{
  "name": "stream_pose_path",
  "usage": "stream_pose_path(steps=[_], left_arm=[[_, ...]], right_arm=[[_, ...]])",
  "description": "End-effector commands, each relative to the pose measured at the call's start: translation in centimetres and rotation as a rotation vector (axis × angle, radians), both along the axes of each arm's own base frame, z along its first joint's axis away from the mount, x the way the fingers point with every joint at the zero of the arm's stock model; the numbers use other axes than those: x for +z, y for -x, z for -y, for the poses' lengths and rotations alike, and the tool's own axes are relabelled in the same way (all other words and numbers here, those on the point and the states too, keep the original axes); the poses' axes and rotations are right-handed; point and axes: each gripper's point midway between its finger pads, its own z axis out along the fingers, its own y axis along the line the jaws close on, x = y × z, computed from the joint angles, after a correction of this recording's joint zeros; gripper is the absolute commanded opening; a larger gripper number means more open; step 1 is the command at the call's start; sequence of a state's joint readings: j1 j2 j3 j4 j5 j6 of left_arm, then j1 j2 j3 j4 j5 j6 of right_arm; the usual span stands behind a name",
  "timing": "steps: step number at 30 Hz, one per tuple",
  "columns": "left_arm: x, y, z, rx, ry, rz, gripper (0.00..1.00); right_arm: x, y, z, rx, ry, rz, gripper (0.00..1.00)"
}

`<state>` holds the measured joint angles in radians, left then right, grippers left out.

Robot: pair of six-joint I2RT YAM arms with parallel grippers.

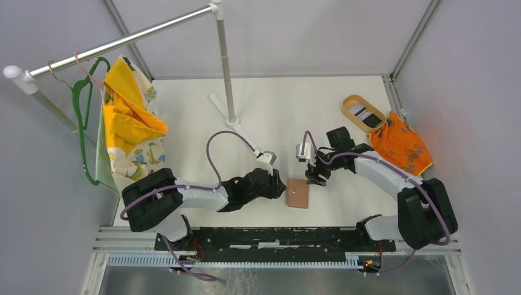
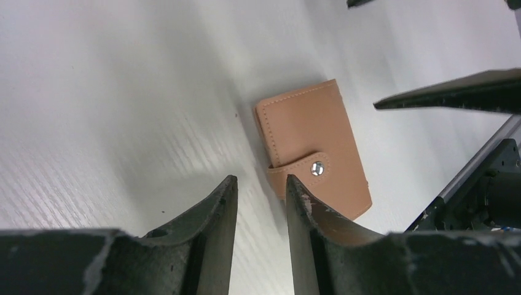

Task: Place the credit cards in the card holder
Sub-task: Open the card holder at the center of the board.

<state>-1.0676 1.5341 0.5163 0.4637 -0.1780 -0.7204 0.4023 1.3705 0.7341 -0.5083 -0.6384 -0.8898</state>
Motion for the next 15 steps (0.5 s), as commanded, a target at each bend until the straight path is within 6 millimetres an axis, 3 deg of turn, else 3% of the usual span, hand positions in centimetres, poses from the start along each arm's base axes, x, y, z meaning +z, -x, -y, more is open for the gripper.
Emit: stream_pose_path(steps=[1,3,7,11,15], left_arm=[[2.9,-1.0,0.1,0.145,-0.015,0.071,0.42],[3.4,-0.8,0.8,0.132,-0.018,0.079,0.42],[3.1,-1.0,2.0,0.147,-0.095,0.054,0.39],[2.7,-0.4,2.9,0.146,-0.169,0.070,0.36],[3.1,0.2,3.5,0.151,-0.221,0.115,0.37]], right_arm=[[2.3,-1.1,-0.1,-0.084,-0.128,0.004,0.69],[2.5,-1.2,0.0,-0.131,-0.173,-0.054,0.62],[1.9,-0.4,-0.2,-0.187,-0.243,-0.214,0.37],[1.1,0.8,-1.0,-0.188,-0.277,-0.363,0.26],[0.5,1.5,-1.5,-0.183,-0.280,-0.443,0.22]])
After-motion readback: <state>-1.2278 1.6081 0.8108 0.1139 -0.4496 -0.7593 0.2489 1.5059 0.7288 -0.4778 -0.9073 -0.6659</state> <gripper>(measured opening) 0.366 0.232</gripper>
